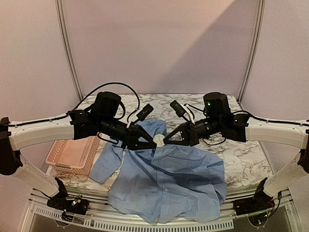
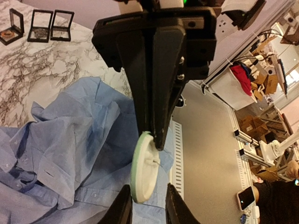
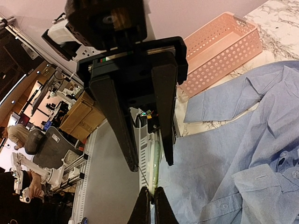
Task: Remove the brooch from the garment
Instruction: Pass from the right arm to the left
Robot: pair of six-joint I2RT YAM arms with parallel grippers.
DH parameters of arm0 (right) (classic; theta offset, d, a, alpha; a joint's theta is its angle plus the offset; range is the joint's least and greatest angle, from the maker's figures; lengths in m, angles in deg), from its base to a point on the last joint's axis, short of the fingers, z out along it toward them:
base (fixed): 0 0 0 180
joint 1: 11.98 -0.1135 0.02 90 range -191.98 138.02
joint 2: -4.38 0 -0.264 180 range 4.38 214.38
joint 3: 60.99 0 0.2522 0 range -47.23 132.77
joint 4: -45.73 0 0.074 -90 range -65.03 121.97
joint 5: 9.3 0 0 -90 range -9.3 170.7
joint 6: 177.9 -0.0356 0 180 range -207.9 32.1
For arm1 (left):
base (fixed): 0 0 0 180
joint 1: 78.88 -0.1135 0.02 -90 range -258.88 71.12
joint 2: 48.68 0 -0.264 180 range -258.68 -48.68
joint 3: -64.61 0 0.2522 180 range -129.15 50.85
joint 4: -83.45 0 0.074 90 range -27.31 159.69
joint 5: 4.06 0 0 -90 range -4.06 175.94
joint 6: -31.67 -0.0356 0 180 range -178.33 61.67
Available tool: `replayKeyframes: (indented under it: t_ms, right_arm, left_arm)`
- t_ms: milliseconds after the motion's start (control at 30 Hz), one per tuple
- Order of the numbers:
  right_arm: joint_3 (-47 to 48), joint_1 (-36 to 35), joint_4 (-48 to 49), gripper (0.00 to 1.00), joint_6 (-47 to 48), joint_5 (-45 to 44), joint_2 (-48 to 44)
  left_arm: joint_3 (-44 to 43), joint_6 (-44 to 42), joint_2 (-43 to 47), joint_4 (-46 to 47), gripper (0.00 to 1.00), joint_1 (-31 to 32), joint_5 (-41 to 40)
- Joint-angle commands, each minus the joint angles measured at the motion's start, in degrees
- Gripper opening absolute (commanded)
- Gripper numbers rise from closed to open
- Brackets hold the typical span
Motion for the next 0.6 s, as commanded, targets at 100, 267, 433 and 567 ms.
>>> replayKeyframes:
  t_ms: [100,267,433,567]
  right_arm:
    - [1.43,-1.03,-1.85,0.00,1.11,1.29,0.17]
    - [1.68,-1.32,-2.07,0.00,1.17,1.22,0.40]
    - [0.60,-1.29,0.77,0.09,0.51,-2.11,-0.18]
    - [-1.18,-1.29,3.77,0.32,-0.97,-3.42,-1.62]
  left_arm:
    - [0.22,1.06,-0.98,1.53,0.17,-0.89,0.86]
    - [0.30,1.77,-1.20,2.38,0.04,-0.89,1.74]
    - [0.94,2.61,-0.84,3.52,0.00,-0.89,1.57]
    - [1.64,2.93,0.47,4.29,0.00,-1.27,-0.94]
